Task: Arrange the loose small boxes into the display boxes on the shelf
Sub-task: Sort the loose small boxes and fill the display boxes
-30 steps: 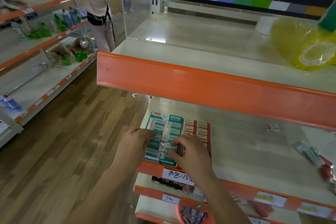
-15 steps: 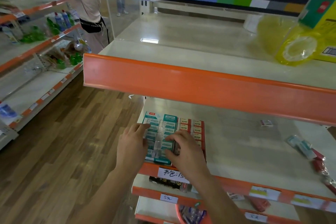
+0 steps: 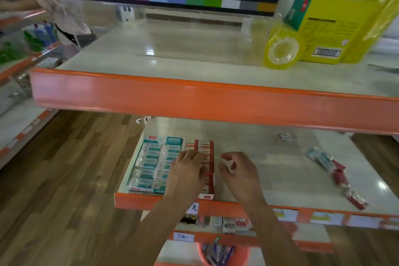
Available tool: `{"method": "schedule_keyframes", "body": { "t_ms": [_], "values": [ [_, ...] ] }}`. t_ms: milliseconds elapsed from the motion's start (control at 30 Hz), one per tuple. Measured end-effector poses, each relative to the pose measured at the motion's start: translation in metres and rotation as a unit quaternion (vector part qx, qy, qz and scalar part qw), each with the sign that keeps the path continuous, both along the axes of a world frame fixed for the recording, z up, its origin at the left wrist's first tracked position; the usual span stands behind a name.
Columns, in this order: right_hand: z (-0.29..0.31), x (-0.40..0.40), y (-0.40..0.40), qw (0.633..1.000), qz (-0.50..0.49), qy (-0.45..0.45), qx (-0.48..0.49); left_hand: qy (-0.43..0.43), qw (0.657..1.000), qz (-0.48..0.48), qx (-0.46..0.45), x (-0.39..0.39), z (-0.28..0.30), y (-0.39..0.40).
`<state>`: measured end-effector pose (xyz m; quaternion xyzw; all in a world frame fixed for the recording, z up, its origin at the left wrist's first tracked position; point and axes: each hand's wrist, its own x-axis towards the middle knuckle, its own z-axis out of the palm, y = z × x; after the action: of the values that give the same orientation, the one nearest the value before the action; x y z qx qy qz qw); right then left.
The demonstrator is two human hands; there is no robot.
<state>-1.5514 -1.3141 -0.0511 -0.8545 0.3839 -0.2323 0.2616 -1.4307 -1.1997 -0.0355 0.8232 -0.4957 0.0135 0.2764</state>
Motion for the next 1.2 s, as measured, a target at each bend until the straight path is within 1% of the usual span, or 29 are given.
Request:
{"method": "schedule_keyframes", "body": {
  "t_ms": [100,167,367,467,567,667,867,1000,1067,1133,1200],
  "values": [
    [0.0,-0.02,-0.015,1.0,-0.024,-0.006,0.011,-0.02,1.0,-0.019,0.007,-0.017,-0.001,-0.021],
    [0.0,-0.033,-0.025,0.999,-0.034,-0.005,0.02,-0.018,0.999,-0.039,0.005,-0.028,-0.003,-0.036],
    [-0.004,-0.078,-0.054,0.995,-0.091,-0.017,0.036,-0.009,0.995,-0.095,0.042,-0.069,-0.015,-0.09],
    [-0.008,-0.104,-0.075,0.99,-0.126,-0.001,0.065,-0.015,0.991,-0.119,0.066,-0.091,-0.022,-0.121],
    [-0.014,-0.127,-0.096,0.985,-0.152,0.034,0.076,-0.02,0.985,-0.136,0.105,-0.11,-0.028,-0.154],
    [-0.017,-0.145,-0.114,0.984,-0.153,0.046,0.077,-0.017,0.98,-0.134,0.144,-0.125,-0.032,-0.182],
    [-0.02,-0.162,-0.137,0.986,-0.158,0.035,0.044,-0.027,0.98,-0.124,0.153,-0.146,-0.034,-0.221],
    [-0.02,-0.169,-0.149,0.976,-0.182,0.104,0.062,-0.06,0.975,-0.14,0.163,-0.147,-0.032,-0.241],
    [-0.021,-0.169,-0.149,0.975,-0.181,0.12,0.052,-0.076,0.972,-0.139,0.172,-0.144,-0.03,-0.251],
    [-0.024,-0.168,-0.148,0.976,-0.181,0.118,0.041,-0.093,0.968,-0.134,0.19,-0.142,-0.028,-0.258],
    [-0.028,-0.171,-0.148,0.979,-0.176,0.095,0.039,-0.108,0.968,-0.123,0.191,-0.142,-0.03,-0.256]
  ]
}}
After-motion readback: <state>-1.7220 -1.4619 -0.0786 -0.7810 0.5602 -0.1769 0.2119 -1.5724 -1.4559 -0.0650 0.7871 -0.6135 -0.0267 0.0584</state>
